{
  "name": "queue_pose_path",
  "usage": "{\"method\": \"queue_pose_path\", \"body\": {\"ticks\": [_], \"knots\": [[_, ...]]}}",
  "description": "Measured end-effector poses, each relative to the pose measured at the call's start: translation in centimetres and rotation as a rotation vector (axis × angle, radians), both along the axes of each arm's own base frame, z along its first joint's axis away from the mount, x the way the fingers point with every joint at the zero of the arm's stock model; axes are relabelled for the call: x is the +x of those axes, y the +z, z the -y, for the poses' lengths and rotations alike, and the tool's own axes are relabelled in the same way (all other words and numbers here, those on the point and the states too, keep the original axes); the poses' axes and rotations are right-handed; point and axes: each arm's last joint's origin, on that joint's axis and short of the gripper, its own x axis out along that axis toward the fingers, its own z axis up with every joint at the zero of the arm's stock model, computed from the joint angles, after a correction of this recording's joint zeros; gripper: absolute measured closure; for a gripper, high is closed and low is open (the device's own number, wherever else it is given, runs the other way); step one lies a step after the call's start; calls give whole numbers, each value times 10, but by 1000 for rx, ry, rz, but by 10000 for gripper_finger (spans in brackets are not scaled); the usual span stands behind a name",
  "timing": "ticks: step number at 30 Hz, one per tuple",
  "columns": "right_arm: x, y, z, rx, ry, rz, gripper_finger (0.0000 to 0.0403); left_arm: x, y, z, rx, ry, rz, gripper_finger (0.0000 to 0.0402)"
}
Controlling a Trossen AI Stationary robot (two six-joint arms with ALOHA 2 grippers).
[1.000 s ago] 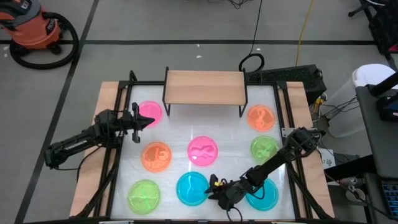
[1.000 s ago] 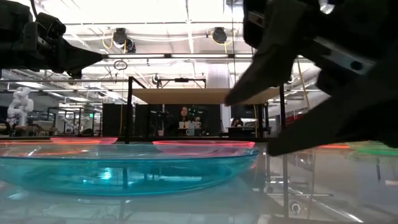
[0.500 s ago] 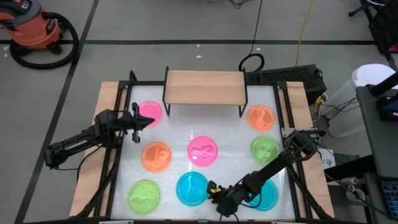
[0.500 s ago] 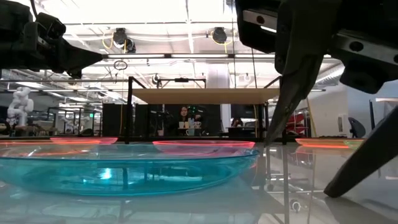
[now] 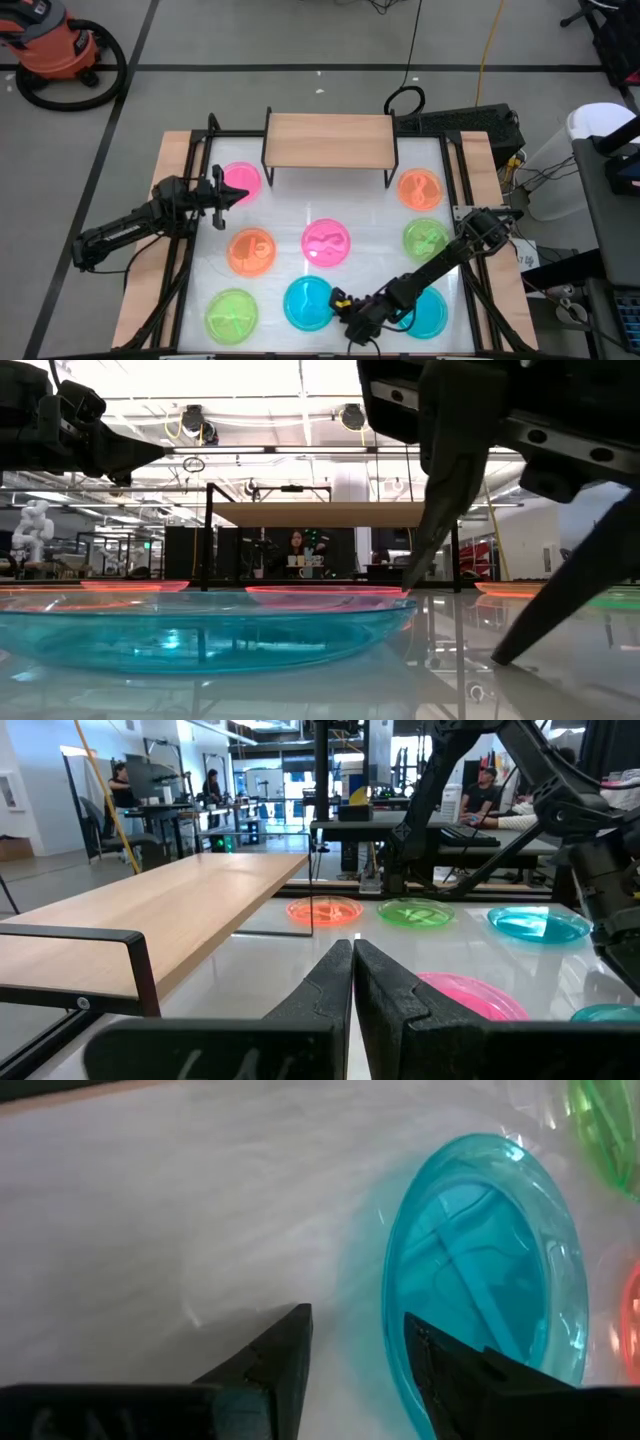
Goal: Place and stack plates onto a shelf
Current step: Put the left blue plate onto the shelf
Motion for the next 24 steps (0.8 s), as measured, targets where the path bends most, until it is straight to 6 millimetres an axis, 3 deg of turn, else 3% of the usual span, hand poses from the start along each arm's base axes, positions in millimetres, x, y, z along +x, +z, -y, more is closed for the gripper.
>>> {"method": "queue_pose_path", "body": {"ticks": [16,24], "knots": [[13,2,23,-39,-58,-39,255,0,0,0,0,0,0,380],[13,2,23,-78,-11,-37,304,0,0,0,0,0,0,380]]}}
